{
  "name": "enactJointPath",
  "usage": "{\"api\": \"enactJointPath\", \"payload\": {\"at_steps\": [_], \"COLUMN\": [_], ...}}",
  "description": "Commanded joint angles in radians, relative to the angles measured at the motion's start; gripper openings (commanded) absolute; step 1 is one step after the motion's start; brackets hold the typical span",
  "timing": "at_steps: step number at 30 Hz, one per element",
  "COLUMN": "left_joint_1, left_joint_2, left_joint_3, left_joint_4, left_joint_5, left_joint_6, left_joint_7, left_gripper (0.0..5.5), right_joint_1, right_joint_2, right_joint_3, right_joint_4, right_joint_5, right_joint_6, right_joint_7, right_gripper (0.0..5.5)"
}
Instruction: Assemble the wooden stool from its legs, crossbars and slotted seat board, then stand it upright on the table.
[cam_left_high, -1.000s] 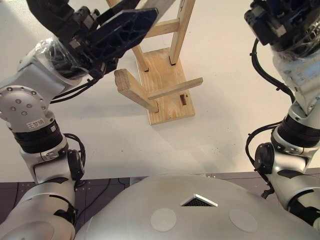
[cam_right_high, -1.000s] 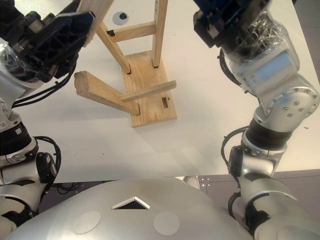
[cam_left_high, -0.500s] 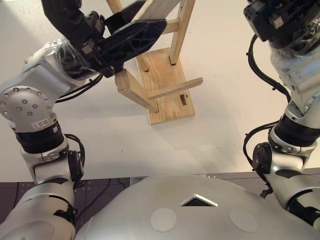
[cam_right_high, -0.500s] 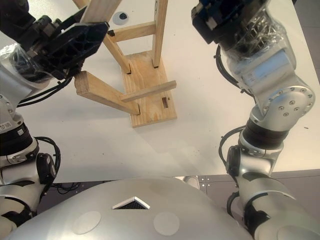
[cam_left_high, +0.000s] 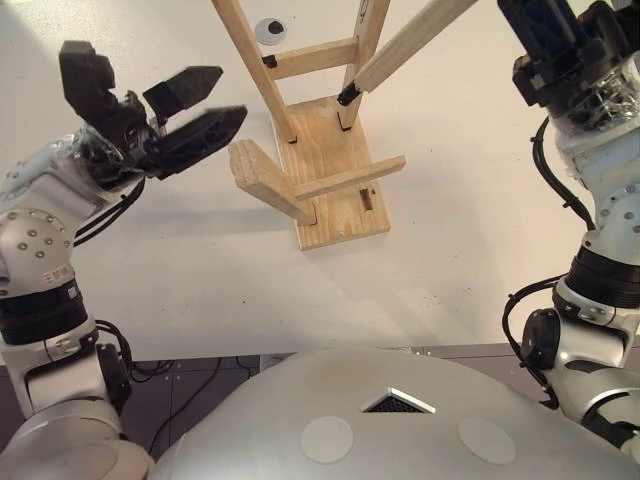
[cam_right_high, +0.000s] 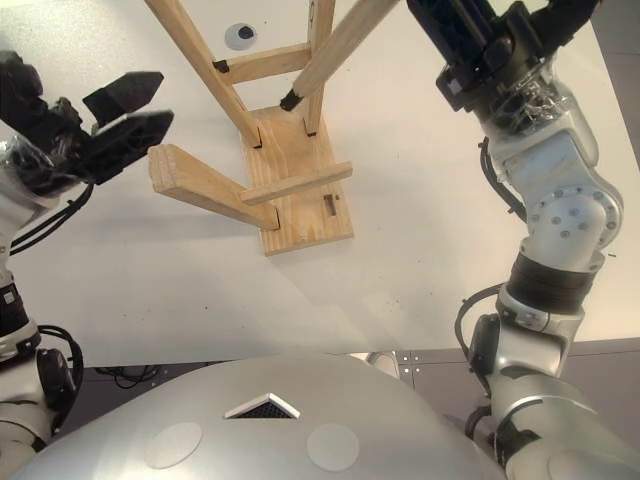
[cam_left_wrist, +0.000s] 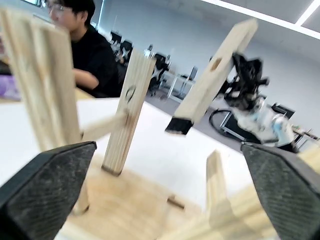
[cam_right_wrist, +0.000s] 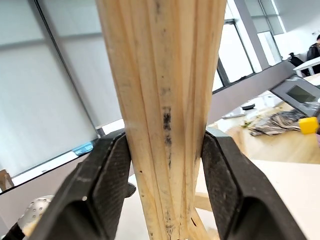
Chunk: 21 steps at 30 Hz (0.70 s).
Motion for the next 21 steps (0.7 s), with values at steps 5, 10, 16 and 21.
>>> {"api": "enactJointPath", "payload": {"at_steps": [5,10,16,21], "left_joint_1": [0.168,0.107,0.069,0.041], "left_joint_2": [0.036,-0.043,-0.08,-0.084], "left_joint_3": [-0.187,-0.258,-0.287,-0.283], "left_joint_4": [-0.036,-0.057,-0.085,-0.075], "left_joint_5": [0.28,0.321,0.317,0.326], "left_joint_6": [-0.249,-0.286,-0.285,-0.3], "left_joint_7": [-0.219,-0.178,-0.163,-0.167], "left_gripper": [5.31,5.31,5.01,4.13], "right_joint_1": [0.042,0.076,0.133,0.167], "right_joint_2": [-0.016,-0.033,-0.075,-0.073], "right_joint_3": [0.022,0.046,0.094,0.116], "right_joint_4": [0.101,0.095,0.108,0.129], "right_joint_5": [-0.144,-0.186,-0.281,-0.353], "right_joint_6": [-0.027,-0.019,-0.034,-0.066], "right_joint_7": [0.134,0.217,0.34,0.39], "right_gripper": [2.05,2.05,2.05,2.05]}}
